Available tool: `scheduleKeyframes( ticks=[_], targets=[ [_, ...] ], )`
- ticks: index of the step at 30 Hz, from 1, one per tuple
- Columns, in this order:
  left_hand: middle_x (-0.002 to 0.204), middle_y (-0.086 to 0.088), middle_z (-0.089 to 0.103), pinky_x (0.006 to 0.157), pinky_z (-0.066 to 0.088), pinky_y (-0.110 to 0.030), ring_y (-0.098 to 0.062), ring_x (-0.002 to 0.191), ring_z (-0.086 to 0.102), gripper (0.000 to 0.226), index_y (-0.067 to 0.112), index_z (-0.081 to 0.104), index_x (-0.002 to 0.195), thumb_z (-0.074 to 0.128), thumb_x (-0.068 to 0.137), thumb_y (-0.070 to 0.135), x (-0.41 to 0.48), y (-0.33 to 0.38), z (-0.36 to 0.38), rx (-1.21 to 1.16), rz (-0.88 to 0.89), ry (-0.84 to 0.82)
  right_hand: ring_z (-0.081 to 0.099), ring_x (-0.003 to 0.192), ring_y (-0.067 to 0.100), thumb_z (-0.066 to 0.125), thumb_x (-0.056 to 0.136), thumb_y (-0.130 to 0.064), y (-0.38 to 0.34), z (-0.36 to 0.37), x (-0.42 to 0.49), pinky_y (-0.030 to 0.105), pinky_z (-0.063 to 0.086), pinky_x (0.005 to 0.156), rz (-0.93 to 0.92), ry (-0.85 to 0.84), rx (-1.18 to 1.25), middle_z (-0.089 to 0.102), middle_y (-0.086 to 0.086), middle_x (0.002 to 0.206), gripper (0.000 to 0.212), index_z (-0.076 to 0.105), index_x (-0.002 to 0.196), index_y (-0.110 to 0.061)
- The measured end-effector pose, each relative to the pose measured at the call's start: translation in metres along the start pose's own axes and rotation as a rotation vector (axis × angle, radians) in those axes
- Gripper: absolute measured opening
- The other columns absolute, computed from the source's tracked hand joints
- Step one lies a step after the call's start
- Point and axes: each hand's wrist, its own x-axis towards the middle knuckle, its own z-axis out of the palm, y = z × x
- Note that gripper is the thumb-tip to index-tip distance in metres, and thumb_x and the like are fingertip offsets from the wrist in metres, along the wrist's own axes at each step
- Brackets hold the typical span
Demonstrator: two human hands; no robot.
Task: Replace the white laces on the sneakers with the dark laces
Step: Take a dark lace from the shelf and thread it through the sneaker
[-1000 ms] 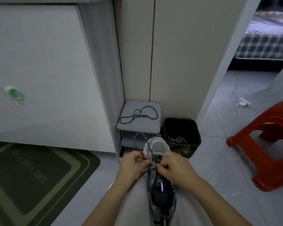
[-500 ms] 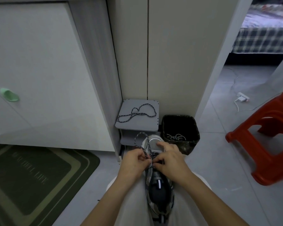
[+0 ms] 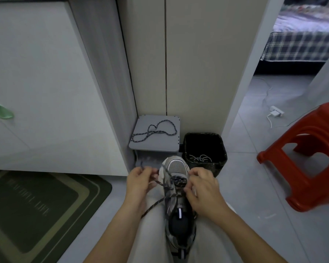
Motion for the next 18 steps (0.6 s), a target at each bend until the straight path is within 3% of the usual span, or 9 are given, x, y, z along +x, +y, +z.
scheduleKeyframes(
  ticks=[3, 7, 10, 12, 14, 16, 18],
  targets=[
    [0.070, -0.009, 0.063, 0.040, 0.046, -0.019, -0.007, 0.040, 0.058, 0.012, 0.003, 0.057, 0.088, 0.047, 0.092, -0.003, 0.000, 0.015, -0.006, -0.102, 0.007, 0.065, 0.034, 0.104, 0.008, 0.055, 0.082, -0.030, 0.018, -0.021, -0.009, 0.029, 0.022, 0.088, 0.090, 0.034, 0.055, 0.041, -0.013, 0.110, 0.009, 0.051, 0.075, -0.025],
    [0.073, -0.006, 0.066, 0.060, 0.048, -0.027, -0.012, 0.061, 0.061, 0.012, 0.005, 0.061, 0.092, 0.064, 0.083, -0.001, -0.004, 0.012, -0.019, 0.284, -0.002, -0.115, 0.039, 0.110, 0.013, 0.066, 0.084, -0.016, 0.050, -0.043, -0.025, 0.036, 0.030, 0.095, 0.258, 0.034, 0.138, 0.047, -0.010, 0.111, 0.027, 0.050, 0.068, -0.031],
    [0.076, -0.002, 0.066, 0.059, 0.045, -0.024, -0.012, 0.067, 0.059, 0.015, 0.010, 0.062, 0.089, 0.072, 0.078, 0.006, -0.009, 0.010, -0.026, 0.521, 0.029, -0.225, 0.047, 0.112, 0.016, 0.066, 0.083, -0.024, 0.048, -0.044, -0.024, 0.037, 0.034, 0.098, 0.334, -0.083, 0.166, 0.054, -0.011, 0.107, 0.022, 0.054, 0.067, -0.033],
    [0.073, 0.002, 0.065, 0.056, 0.043, -0.020, -0.010, 0.064, 0.057, 0.019, 0.011, 0.062, 0.088, 0.076, 0.076, 0.011, -0.010, 0.010, -0.028, 0.592, 0.060, -0.264, 0.051, 0.107, 0.014, 0.065, 0.079, -0.039, 0.037, -0.039, -0.013, 0.035, 0.036, 0.093, 0.341, -0.107, 0.004, 0.055, -0.012, 0.105, 0.010, 0.058, 0.077, -0.033],
    [0.070, 0.003, 0.065, 0.054, 0.041, -0.015, -0.007, 0.062, 0.056, 0.020, 0.012, 0.064, 0.086, 0.079, 0.074, 0.018, -0.010, 0.010, -0.030, 0.624, 0.102, -0.287, 0.052, 0.099, 0.013, 0.066, 0.074, -0.049, 0.021, -0.033, -0.001, 0.035, 0.037, 0.087, 0.300, 0.007, -0.097, 0.054, -0.011, 0.102, 0.023, 0.061, 0.089, -0.032],
    [0.069, 0.002, 0.067, 0.054, 0.041, -0.013, -0.007, 0.064, 0.059, 0.014, 0.014, 0.065, 0.081, 0.076, 0.077, 0.022, -0.012, 0.011, -0.029, 0.649, 0.148, -0.319, 0.053, 0.093, 0.014, 0.069, 0.074, -0.046, 0.003, -0.025, 0.013, 0.035, 0.039, 0.083, 0.136, 0.134, -0.095, 0.055, -0.010, 0.099, 0.022, 0.064, 0.087, -0.030],
    [0.069, -0.001, 0.069, 0.054, 0.042, -0.011, -0.006, 0.065, 0.061, 0.011, 0.014, 0.067, 0.080, 0.069, 0.084, 0.024, -0.011, 0.011, -0.028, 0.655, 0.188, -0.312, 0.052, 0.096, 0.017, 0.071, 0.074, -0.043, -0.014, -0.016, 0.020, 0.037, 0.037, 0.085, -0.038, 0.106, -0.157, 0.056, -0.009, 0.101, 0.015, 0.066, 0.081, -0.031]
  ],
)
